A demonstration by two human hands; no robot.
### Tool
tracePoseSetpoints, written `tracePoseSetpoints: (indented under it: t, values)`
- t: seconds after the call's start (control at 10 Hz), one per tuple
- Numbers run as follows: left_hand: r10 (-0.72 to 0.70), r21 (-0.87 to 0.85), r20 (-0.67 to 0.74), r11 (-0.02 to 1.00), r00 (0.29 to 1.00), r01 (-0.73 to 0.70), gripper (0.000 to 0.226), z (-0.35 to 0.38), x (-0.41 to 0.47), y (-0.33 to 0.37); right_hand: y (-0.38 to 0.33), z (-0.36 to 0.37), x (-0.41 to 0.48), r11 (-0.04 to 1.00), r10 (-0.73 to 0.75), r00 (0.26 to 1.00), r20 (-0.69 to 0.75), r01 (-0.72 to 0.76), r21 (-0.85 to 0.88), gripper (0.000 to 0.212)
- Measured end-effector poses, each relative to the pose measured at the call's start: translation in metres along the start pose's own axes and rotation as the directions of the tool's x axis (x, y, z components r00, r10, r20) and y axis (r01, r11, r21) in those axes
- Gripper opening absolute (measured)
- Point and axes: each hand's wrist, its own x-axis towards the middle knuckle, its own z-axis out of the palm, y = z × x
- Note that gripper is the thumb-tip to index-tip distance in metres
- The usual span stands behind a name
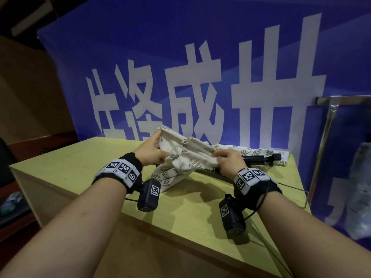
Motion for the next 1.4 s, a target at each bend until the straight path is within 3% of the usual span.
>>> tracePoseSetpoints:
  t: [0.1,0.2,0.3,0.4,0.5,0.6,0.7,0.8,0.9,1.0,1.1,1.2,1.3,1.4]
  values:
    - [-0.021,-0.165,-0.155,0.986,0.988,-0.005,0.037,-0.015,-0.001,0.006,-0.018,0.015,0.0,0.971,0.016,0.983,0.18,-0.059,0.232,0.034]
    - [-0.008,-0.117,-0.407,0.992,0.914,-0.043,0.024,-0.043,-0.001,0.014,-0.039,0.039,-0.003,0.934,-0.019,0.933,0.36,-0.112,0.338,0.043]
    - [0.128,0.12,-0.617,0.99,0.777,-0.068,0.011,-0.069,-0.006,0.025,-0.055,0.059,-0.008,0.879,-0.05,0.869,0.493,-0.196,0.434,0.05]
    - [0.181,0.28,-0.555,0.96,0.812,-0.023,0.015,-0.065,-0.003,0.033,-0.045,0.053,-0.008,0.884,0.043,0.904,0.426,-0.234,0.405,0.04]
    - [0.056,0.336,-0.406,0.937,0.912,0.092,0.022,-0.035,0.01,0.023,-0.015,0.033,-0.007,0.779,0.271,0.91,0.315,-0.399,0.483,0.018]
    - [-0.005,0.378,-0.25,0.92,0.968,0.102,0.02,0.011,0.025,0.006,0.016,0.009,-0.007,0.55,0.464,0.84,0.282,-0.523,0.651,0.032]
    - [0.003,0.329,-0.152,0.943,0.988,0.048,0.016,0.043,0.035,-0.004,0.033,-0.013,-0.009,0.228,0.566,0.744,0.354,-0.555,0.8,0.061]
    - [0.025,0.271,-0.111,0.962,0.993,0.006,0.015,0.05,0.036,-0.003,0.041,-0.021,-0.013,0.097,0.586,0.728,0.356,-0.499,0.861,0.066]
    - [0.013,0.252,-0.089,0.968,0.996,0.01,0.029,0.046,0.033,-0.001,0.055,-0.016,-0.005,0.069,0.571,0.757,0.317,-0.429,0.901,0.065]
    - [0.011,0.252,-0.062,0.968,0.998,0.005,0.028,0.04,0.027,-0.004,0.057,-0.005,0.002,0.131,0.538,0.814,0.22,-0.338,0.932,0.054]
    - [0.033,0.275,-0.044,0.961,0.998,-0.02,0.019,0.039,0.019,-0.007,0.054,0.002,0.007,-0.005,0.599,0.766,0.233,-0.287,0.958,0.05]
    - [0.045,0.297,-0.03,0.954,0.999,-0.034,0.01,0.036,0.012,-0.011,0.052,0.003,0.009,0.185,0.602,0.785,0.146,-0.315,0.931,0.056]
    - [0.022,0.301,-0.024,0.954,0.999,-0.014,0.01,0.033,0.012,-0.015,0.06,-0.008,0.014,0.653,0.574,0.801,-0.17,-0.323,0.685,0.076]
    - [0.021,0.262,-0.022,0.965,1.0,-0.015,0.006,0.034,0.014,-0.016,0.062,-0.02,0.0,0.848,0.465,0.855,-0.231,-0.354,0.395,0.073]
